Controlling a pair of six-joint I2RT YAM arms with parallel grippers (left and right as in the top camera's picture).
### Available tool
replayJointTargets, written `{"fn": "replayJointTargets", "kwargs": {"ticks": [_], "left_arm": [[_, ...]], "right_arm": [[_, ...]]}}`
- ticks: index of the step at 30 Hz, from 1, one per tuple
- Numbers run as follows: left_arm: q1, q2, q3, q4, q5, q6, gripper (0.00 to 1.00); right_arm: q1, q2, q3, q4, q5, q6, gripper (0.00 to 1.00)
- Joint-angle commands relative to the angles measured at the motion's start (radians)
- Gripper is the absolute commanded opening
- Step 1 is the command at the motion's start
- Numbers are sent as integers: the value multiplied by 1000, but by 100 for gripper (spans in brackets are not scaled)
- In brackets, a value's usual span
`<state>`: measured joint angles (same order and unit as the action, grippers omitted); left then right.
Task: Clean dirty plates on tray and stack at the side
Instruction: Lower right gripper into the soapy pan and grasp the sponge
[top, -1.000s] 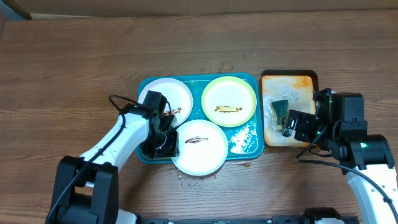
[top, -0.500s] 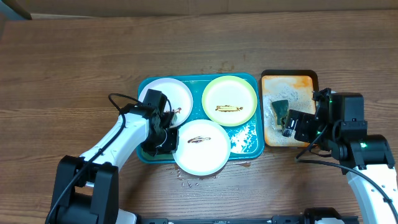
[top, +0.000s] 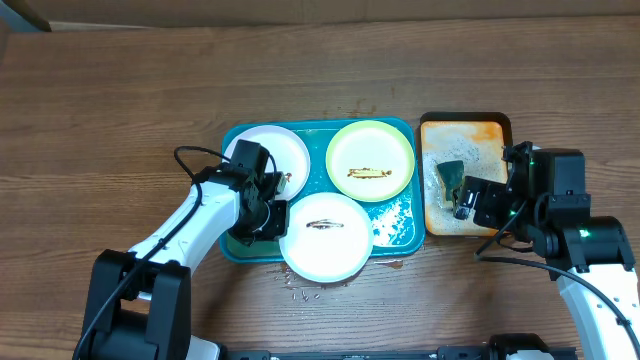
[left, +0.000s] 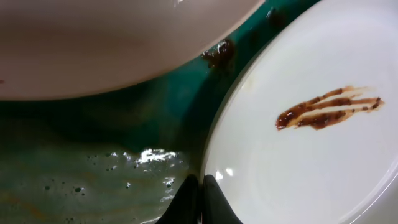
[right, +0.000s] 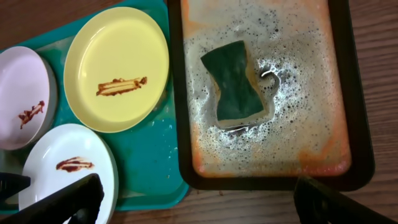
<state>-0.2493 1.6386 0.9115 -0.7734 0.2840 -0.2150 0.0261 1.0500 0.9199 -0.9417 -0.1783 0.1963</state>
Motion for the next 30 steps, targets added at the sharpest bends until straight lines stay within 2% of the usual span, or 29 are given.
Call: {"fn": "replayJointTargets", "kwargs": {"ticks": [1,8,15,21,24,30], "left_arm": [[-7,11,0,18,-3,-11,4],[-7,11,0,24,-3,-11,4],[-7,11,0,26,-3,-11,4],[-7,11,0,26,-3,-11,4],[-7,11,0,29,-3,-10,4],[-7,11,0,31,-3,-11,4]], "right_arm": [[-4,-4,31,23,12,-14,96],[-4,46,84,-9,12,-16,89],[-4,280,264,-83,13,-53,87],[-4,488,271,-58,101,-85,75],[1,600,271,-32,166,-100,66],[21,716,271,53,171,-100,65]]}}
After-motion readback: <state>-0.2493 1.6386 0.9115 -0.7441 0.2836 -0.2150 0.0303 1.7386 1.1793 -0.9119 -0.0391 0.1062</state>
